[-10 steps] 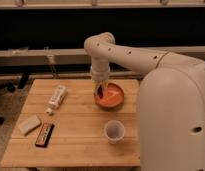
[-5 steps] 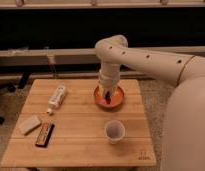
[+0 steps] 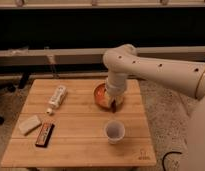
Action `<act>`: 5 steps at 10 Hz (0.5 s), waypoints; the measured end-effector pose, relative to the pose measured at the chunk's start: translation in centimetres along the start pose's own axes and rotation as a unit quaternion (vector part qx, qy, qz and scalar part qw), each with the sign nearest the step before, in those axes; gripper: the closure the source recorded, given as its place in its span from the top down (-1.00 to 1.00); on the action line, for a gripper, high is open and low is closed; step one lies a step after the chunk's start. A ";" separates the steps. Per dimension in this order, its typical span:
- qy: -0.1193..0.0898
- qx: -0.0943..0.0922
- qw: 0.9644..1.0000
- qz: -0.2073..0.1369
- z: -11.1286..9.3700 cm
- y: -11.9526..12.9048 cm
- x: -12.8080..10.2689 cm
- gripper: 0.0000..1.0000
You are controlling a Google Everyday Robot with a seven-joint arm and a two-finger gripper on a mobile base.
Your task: Place the pepper in the ceramic cup
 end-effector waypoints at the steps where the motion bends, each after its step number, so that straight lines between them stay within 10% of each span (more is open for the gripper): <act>1: 0.000 0.000 1.000 0.000 0.3 -0.3 0.9 -1.00; 5: -0.004 -0.002 1.000 0.010 1.2 0.4 2.9 -1.00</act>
